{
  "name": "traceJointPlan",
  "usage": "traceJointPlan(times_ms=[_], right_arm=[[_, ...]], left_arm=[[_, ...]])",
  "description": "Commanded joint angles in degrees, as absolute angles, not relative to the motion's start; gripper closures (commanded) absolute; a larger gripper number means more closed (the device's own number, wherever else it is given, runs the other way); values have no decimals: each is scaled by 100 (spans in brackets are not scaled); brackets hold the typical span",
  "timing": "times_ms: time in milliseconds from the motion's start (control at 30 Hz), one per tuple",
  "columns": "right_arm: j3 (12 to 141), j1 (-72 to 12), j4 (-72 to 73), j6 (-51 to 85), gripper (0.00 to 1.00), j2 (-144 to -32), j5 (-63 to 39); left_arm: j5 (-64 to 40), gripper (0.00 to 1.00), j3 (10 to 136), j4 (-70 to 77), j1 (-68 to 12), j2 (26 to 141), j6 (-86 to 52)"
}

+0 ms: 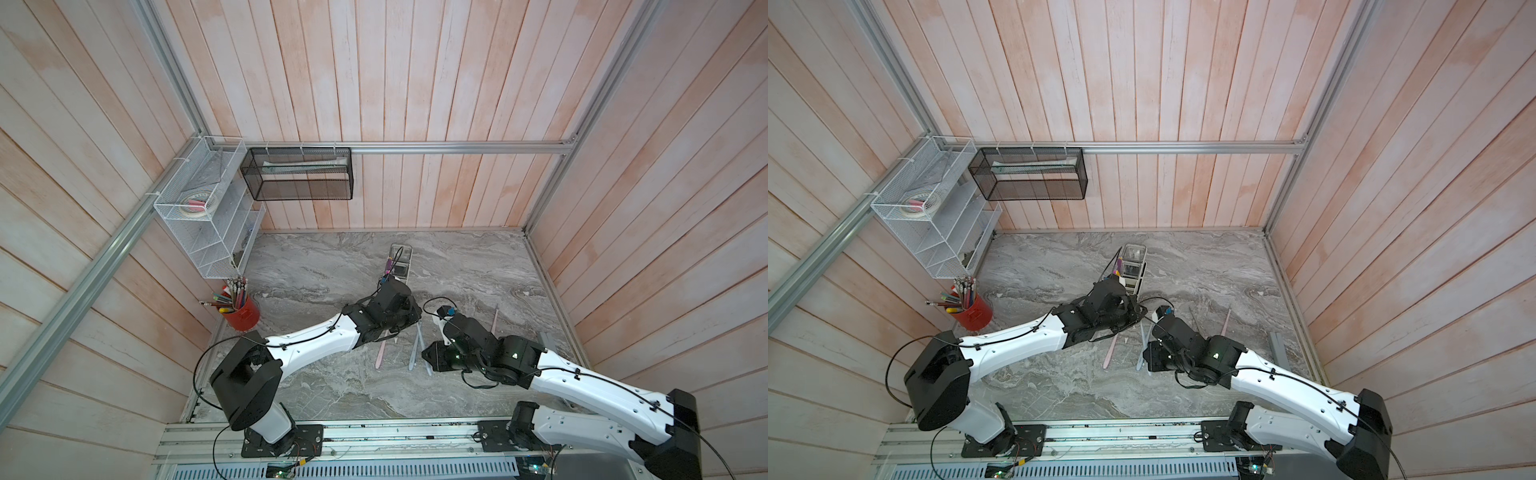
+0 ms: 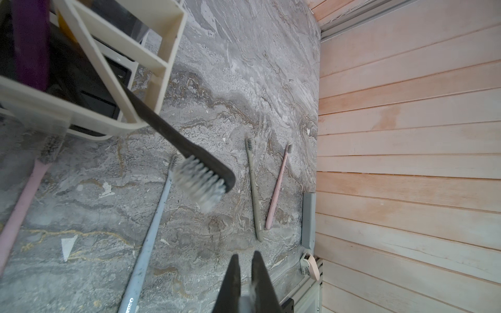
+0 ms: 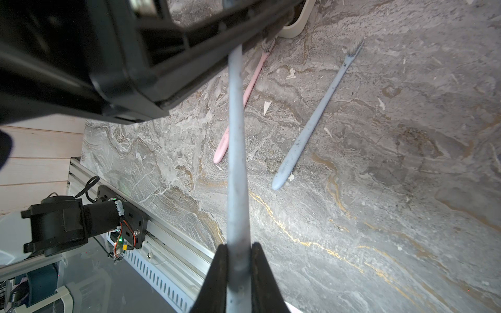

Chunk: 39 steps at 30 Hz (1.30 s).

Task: Place the toothbrush into the toothbrush holder
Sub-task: Place the toothbrush in the toothbrush holder.

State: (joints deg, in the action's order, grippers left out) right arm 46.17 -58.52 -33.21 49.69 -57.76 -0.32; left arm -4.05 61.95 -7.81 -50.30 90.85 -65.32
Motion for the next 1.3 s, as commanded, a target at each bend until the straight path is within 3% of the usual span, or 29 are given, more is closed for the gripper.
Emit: traceJointPlan(times_ms=[0, 200, 333, 400, 800, 1267], right_arm=[[4763, -5880, -3354, 4924, 87, -5766, 58], [4901, -5880, -3497, 4792, 61, -5644, 238], [5027, -5880, -3691, 4681, 18, -5109, 669], [5023, -5880, -3725, 4652, 2, -4684, 943], [4501, -5880, -3954, 4380, 2, -2868, 1699], [4079, -5880, -3739, 4031, 2, -2825, 2093]], left_arm=[[-335, 100, 6194, -913, -5014, 8964, -6452], [-112, 100, 6369, -1157, -4895, 8921, -6253], [196, 100, 6792, -1572, -4786, 8871, -5884], [462, 100, 7031, -1809, -4764, 8826, -5694], [2060, 100, 7863, -1583, -4729, 8431, -3841], [2838, 100, 6803, 606, -4588, 7963, -2202]])
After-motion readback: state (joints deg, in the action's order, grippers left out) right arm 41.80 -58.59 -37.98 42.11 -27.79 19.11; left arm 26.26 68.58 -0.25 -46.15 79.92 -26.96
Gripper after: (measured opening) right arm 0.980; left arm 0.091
